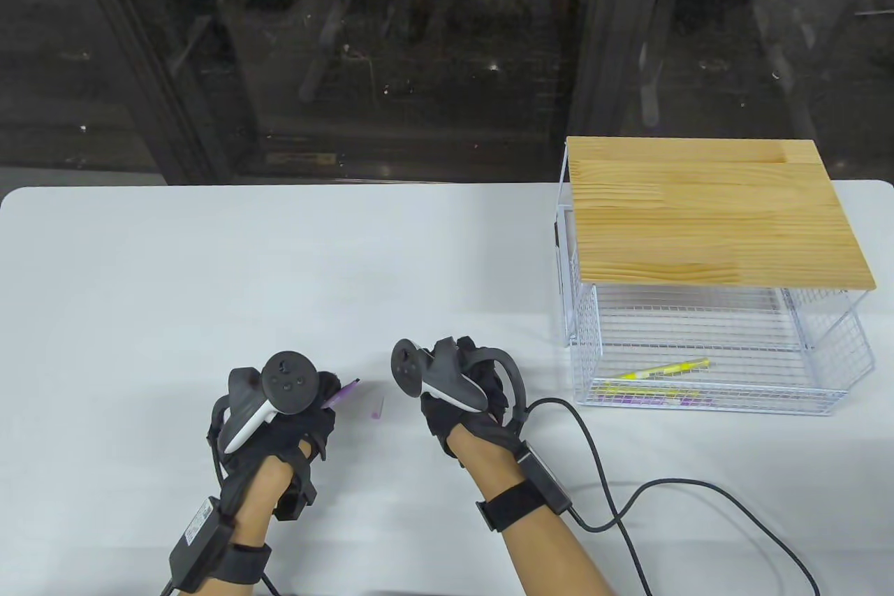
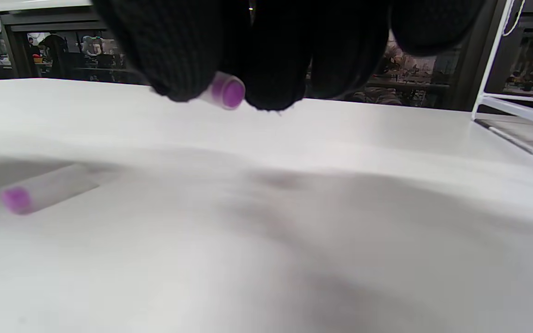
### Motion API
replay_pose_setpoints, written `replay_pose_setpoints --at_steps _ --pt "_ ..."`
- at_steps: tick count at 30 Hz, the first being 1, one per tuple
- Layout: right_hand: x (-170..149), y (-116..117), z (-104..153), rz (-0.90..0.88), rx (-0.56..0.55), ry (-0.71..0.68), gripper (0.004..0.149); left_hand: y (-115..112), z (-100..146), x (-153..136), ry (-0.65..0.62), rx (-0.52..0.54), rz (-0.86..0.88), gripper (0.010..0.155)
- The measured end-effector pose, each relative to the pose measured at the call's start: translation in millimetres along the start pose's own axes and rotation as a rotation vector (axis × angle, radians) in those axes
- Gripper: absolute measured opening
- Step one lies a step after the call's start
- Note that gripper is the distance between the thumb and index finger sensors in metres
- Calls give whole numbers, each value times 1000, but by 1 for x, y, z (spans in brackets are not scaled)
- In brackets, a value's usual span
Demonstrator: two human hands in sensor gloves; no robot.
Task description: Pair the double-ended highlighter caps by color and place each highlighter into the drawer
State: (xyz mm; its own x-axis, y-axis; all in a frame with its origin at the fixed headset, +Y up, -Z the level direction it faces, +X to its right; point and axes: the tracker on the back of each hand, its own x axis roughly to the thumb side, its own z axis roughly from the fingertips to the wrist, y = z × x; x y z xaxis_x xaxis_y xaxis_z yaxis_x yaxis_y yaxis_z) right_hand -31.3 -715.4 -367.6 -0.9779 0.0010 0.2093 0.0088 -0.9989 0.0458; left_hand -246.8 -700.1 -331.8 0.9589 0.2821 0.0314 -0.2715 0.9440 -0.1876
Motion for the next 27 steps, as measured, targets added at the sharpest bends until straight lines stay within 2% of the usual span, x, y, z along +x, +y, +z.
replay_pose_setpoints --at_steps 8,13,22,27 --pt "-32 1 24 -2 -19 17 44 -1 0 3 -14 9 -6 55" --pt "-52 2 35 -67 -65 36 45 -2 2 6 -27 18 -20 55" --pt "-63 2 46 -133 -127 17 45 -4 6 19 -89 79 -45 55" --pt "-67 -4 55 -134 -179 -5 46 -3 9 24 -130 148 -49 54"
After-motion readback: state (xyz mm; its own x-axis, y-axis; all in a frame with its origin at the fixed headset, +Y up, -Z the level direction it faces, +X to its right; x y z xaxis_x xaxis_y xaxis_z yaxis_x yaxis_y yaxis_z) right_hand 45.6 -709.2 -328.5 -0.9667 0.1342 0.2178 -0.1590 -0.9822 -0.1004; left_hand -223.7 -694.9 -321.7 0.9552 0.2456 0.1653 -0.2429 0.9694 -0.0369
